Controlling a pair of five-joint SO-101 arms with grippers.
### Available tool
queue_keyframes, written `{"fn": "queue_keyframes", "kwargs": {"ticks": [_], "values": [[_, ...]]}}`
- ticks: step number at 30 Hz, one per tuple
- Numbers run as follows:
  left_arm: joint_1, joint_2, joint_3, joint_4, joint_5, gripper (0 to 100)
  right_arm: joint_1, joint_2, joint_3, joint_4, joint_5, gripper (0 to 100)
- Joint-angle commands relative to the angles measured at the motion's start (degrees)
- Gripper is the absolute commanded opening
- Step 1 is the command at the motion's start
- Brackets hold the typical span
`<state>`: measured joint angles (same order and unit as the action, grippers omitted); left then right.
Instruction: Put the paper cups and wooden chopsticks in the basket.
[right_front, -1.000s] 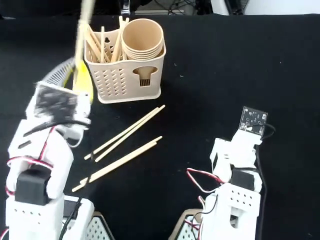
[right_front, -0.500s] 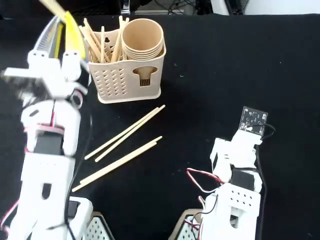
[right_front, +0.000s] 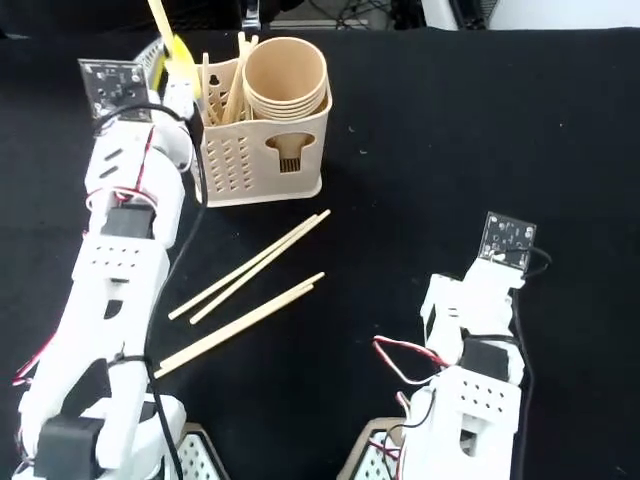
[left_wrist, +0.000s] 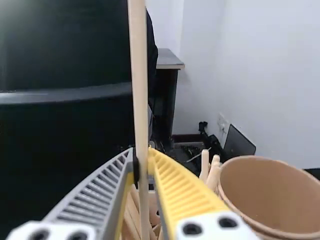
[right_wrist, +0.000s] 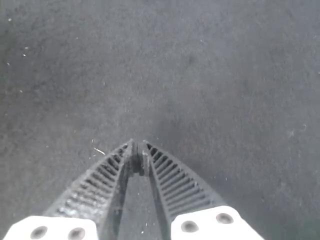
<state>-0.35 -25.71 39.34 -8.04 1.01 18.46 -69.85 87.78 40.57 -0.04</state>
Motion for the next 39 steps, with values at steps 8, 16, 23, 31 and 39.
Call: {"fn": "queue_keyframes", "kwargs": {"ticks": [8, 16, 23, 31, 39], "values": [[1.54, 0.44, 1.71, -1.23, 0.26, 3, -0.79, -0.66, -0.13, -1.05, 0.44, 1.5], [1.19, -0.18, 0.31, 4.31, 0.26, 17, -0.79, -0.66, -0.13, -1.05, 0.44, 1.5], [1.01, -2.37, -0.92, 8.44, 0.26, 17, -0.79, -0.66, -0.13, -1.05, 0.44, 1.5], [1.54, -22.59, 0.92, 14.33, -0.18, 17, -0.79, -0.66, -0.13, -1.05, 0.44, 1.5], [10.77, -31.82, 1.10, 58.37, -21.10, 17, -0.79, -0.57, -0.13, -1.05, 0.44, 1.5]]}}
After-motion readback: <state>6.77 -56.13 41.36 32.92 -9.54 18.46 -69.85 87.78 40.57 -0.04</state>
